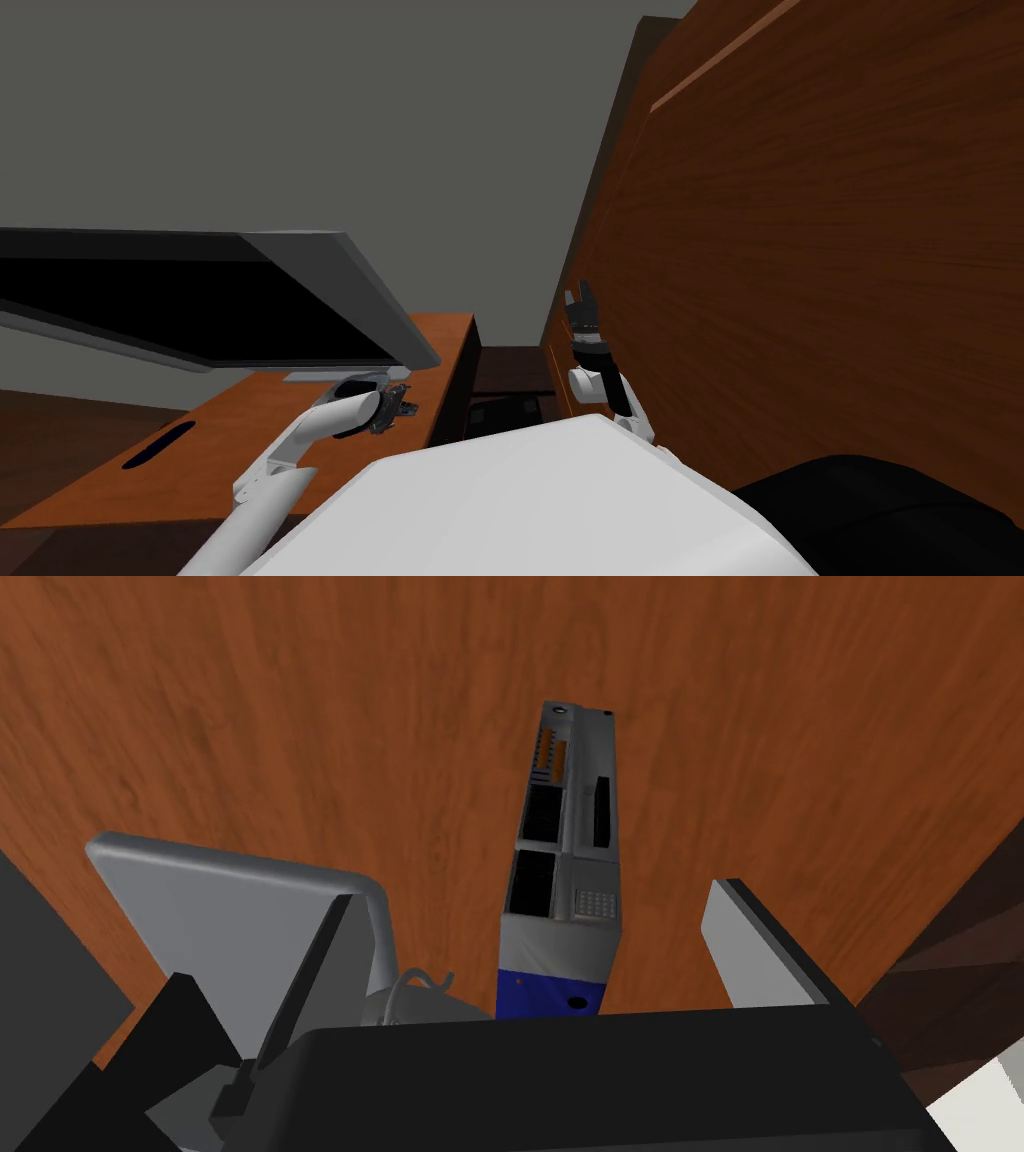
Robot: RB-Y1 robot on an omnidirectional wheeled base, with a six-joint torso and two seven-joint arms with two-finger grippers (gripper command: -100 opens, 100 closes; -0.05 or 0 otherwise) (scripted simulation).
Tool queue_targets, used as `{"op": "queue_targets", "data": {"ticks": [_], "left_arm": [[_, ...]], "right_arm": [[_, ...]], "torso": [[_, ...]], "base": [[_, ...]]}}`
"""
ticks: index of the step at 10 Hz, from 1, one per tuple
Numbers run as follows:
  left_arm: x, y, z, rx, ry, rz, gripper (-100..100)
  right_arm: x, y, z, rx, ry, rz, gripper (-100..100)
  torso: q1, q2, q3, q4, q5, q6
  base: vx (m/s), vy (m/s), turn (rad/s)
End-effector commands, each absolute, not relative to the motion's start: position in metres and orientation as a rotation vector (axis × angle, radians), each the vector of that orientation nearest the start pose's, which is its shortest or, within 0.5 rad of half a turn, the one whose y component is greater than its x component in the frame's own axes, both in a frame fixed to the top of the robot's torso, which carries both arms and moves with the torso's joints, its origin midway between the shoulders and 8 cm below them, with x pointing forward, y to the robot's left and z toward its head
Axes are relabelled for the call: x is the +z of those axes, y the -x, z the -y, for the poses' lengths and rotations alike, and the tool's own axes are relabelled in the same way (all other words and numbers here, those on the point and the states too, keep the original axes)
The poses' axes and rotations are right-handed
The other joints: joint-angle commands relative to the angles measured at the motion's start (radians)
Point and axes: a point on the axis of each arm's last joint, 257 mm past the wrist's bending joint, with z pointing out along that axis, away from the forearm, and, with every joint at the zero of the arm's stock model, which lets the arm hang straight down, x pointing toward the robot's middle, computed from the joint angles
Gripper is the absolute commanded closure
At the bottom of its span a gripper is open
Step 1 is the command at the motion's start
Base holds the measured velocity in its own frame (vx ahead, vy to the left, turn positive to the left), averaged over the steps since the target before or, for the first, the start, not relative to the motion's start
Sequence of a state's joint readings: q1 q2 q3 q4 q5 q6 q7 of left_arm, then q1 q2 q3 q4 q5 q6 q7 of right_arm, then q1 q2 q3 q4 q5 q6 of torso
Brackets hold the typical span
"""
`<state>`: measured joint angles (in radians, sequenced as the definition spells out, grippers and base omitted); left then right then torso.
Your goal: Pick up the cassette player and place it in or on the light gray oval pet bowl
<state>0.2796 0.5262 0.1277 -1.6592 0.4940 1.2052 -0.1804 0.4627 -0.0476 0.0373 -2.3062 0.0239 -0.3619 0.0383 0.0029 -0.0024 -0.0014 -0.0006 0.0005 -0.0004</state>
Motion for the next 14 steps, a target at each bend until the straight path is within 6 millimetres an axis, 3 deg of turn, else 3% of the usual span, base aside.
{"op": "queue_targets", "data": {"ticks": [1, 4, 7, 8, 9, 14], "left_arm": [[-0.461, -0.252, -0.442, -0.104, 2.032, -2.11, -100], [-0.465, -0.23, -0.452, -0.016, 2.078, -2.171, -100], [-0.465, -0.223, -0.455, 0.008, 2.089, -2.187, -100], [-0.465, -0.222, -0.455, 0.012, 2.091, -2.19, 0], [-0.469, -0.229, -0.459, 0.012, 2.122, -2.154, -100], [-0.482, -0.244, -0.469, 0.021, 2.209, -2.068, -100]], "right_arm": [[0.02, -0.366, 0.258, 1.281, -0.659, -0.731, 0], [0.02, -0.366, 0.258, 1.281, -0.659, -0.731, 0], [0.02, -0.366, 0.258, 1.281, -0.659, -0.731, 0], [0.02, -0.366, 0.258, 1.281, -0.659, -0.731, 0], [0.02, -0.366, 0.258, 1.281, -0.659, -0.731, 0], [0.02, -0.366, 0.258, 1.281, -0.659, -0.731, 0]], "torso": [[0.0, 0.0, 0.0, 0.0, 0.0, 0.0], [0.0, 0.0, 0.0, 0.0, 0.0, 0.0], [0.0, 0.0, 0.0, 0.0, 0.0, 0.0], [-0.002, 0.001, 0.001, 0.0, 0.0, 0.0], [-0.003, 0.002, 0.001, 0.0, -0.001, 0.0], [-0.002, 0.01, 0.006, 0.002, 0.0, 0.0]], "base": [[0.029, 0.041, -0.037], [0.042, 0.048, -0.063], [0.027, 0.034, -0.034], [0.0, 0.0, 0.0], [-0.057, 0.026, -0.222], [-0.117, 0.027, -0.174]]}}
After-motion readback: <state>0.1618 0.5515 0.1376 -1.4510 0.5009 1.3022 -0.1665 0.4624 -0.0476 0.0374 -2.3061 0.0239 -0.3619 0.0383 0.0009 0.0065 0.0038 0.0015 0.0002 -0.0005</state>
